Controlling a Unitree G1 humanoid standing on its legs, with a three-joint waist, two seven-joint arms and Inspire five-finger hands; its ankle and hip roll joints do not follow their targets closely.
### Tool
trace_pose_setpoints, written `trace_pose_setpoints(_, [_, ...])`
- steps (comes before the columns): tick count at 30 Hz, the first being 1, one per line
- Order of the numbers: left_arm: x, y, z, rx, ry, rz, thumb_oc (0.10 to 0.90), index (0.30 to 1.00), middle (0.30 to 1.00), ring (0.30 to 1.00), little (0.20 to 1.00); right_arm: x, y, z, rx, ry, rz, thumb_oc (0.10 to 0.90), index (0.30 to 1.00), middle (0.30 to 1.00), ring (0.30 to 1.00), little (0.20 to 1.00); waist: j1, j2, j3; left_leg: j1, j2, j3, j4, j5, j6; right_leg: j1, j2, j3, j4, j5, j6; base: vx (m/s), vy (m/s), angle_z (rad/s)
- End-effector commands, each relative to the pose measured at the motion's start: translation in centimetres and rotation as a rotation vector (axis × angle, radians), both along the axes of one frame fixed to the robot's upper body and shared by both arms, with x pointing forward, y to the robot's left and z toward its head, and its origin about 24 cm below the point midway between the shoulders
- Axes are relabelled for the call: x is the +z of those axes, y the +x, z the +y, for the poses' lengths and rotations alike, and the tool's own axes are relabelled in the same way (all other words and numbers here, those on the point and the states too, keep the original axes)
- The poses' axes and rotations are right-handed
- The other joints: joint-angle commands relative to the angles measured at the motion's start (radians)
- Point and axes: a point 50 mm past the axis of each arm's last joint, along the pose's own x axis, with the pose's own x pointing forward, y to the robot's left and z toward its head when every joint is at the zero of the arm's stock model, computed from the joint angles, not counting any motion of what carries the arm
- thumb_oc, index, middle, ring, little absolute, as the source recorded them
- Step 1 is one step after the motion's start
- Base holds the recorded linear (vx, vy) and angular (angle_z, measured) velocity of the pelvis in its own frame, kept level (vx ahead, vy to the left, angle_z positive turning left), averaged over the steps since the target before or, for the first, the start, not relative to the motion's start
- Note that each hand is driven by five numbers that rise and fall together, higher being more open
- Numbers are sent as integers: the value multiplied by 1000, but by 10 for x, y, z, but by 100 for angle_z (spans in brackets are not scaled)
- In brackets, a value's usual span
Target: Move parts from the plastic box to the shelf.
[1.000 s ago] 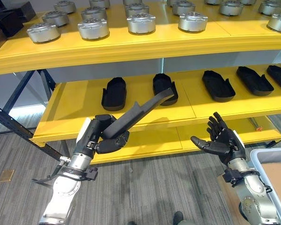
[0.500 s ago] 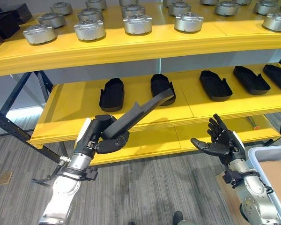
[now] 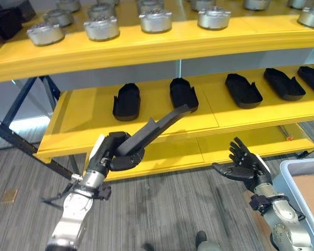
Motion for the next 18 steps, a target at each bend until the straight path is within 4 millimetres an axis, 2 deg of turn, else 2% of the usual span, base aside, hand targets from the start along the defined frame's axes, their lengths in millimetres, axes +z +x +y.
trace_pose_setpoints(1, [86,13,-5,-70,22,-424,400,300,300,300,300,65,24,20,100,1,-350,900,1000,1000,1000,1000,11,-11,-42,89,-43,4,-124,84,30,-11,-34,115,110,-65,38,211,469,36])
trace_pose_setpoints(6, [91,11,-5,-92,40,-429,400,300,300,300,300,66,26,28,113,-6,-346,900,1000,1000,1000,1000,26,-19,-46,107,-91,5,-134,58,58,-17,-64,122,109,-27,56,144,308,12])
trace_pose_setpoints(10, [89,9,-9,-136,36,-414,400,300,300,300,300,61,26,29,105,-8,-326,900,1000,1000,1000,1000,39,-30,-51,122,-123,33,-164,52,78,-38,-96,90,112,50,73,68,178,-18])
trace_pose_setpoints(11, [89,7,-11,-150,47,-410,400,300,300,300,300,60,27,30,101,-3,-322,900,1000,1000,1000,1000,44,-32,-50,133,-129,55,-183,56,78,-52,-111,67,111,91,85,42,128,-29])
trace_pose_setpoints(12, [88,7,-10,-149,48,-410,400,300,300,300,300,60,27,31,104,-2,-322,900,1000,1000,1000,1000,46,-33,-50,136,-130,62,-187,57,78,-55,-114,60,111,98,87,26,168,-41])
trace_pose_setpoints(13, [85,2,-7,-130,35,-395,400,300,300,300,300,58,30,34,132,12,-323,900,1000,1000,1000,1000,69,-35,-41,167,-135,131,-225,56,73,-81,-130,-43,125,141,110,0,109,-51])
trace_pose_setpoints(14, [86,1,-6,-127,33,-395,400,300,300,300,300,59,31,35,135,16,-324,900,1000,1000,1000,1000,72,-33,-41,167,-134,139,-227,56,74,-83,-118,-60,128,130,109,57,153,-71])
trace_pose_setpoints(15, [86,0,-5,-125,13,-391,400,300,300,300,300,60,32,35,140,21,-322,900,1000,1000,1000,1000,76,-27,-43,177,-136,136,-231,38,72,-80,-87,-79,142,86,115,66,92,-98])
trace_pose_setpoints(18, [84,-2,-5,-135,-18,-389,400,300,300,300,300,62,33,34,145,4,-319,900,1000,1000,1000,1000,72,-28,-45,168,-155,133,-231,39,89,-89,11,-83,170,1,77,51,68,-64])
